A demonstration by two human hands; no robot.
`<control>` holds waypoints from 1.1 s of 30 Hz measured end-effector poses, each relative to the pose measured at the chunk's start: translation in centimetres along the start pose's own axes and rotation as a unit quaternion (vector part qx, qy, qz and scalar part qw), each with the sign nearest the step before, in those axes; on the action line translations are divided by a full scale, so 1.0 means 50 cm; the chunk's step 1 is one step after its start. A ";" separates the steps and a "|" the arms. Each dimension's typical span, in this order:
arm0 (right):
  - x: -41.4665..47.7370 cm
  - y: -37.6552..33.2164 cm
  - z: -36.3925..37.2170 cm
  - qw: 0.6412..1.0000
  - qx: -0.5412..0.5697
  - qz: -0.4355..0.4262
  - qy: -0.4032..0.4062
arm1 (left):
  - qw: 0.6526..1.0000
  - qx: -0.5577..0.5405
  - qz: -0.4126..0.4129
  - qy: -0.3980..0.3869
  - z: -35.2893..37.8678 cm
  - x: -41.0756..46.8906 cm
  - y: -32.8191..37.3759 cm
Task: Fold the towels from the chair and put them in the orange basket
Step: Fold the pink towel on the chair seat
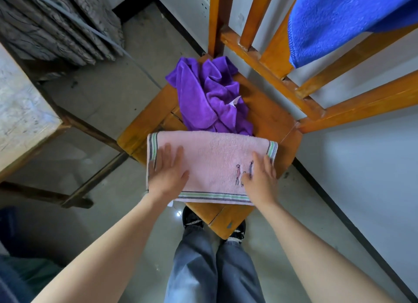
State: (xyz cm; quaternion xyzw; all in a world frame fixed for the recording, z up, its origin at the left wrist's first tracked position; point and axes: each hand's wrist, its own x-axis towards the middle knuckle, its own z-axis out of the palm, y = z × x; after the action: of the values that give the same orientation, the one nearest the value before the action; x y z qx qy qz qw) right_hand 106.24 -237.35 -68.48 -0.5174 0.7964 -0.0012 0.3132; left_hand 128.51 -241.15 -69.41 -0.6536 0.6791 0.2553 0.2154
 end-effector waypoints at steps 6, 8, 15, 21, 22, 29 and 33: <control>0.000 0.060 -0.022 0.992 -0.014 0.116 -0.046 | 0.994 -0.010 -0.104 -0.026 0.006 -0.008 -0.068; -0.013 0.081 -0.012 0.973 0.106 0.198 -0.051 | 0.993 0.006 -0.111 -0.034 0.015 -0.041 -0.076; -0.028 0.109 -0.004 0.878 0.361 0.306 -0.066 | 0.998 0.057 0.025 0.009 0.060 -0.115 -0.017; -0.037 0.129 -0.029 0.886 0.376 0.265 -0.053 | 0.995 0.067 0.060 -0.040 0.080 -0.136 0.036; -0.040 0.128 -0.033 0.888 0.379 0.253 -0.056 | 0.994 0.073 0.059 -0.047 0.080 -0.134 0.039; -0.025 0.113 -0.017 0.837 0.432 0.316 -0.115 | 0.993 0.048 0.058 -0.089 0.062 -0.125 0.043; -0.023 0.110 -0.023 0.852 0.401 0.318 -0.108 | 0.993 0.013 0.060 -0.103 0.057 -0.118 0.037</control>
State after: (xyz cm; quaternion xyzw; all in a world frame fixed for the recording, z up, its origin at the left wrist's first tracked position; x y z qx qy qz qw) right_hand 101.46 -234.23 -68.78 -0.0621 0.8092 -0.1643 0.5607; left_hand 126.87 -234.73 -67.79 -0.5787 0.6950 0.3245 0.2770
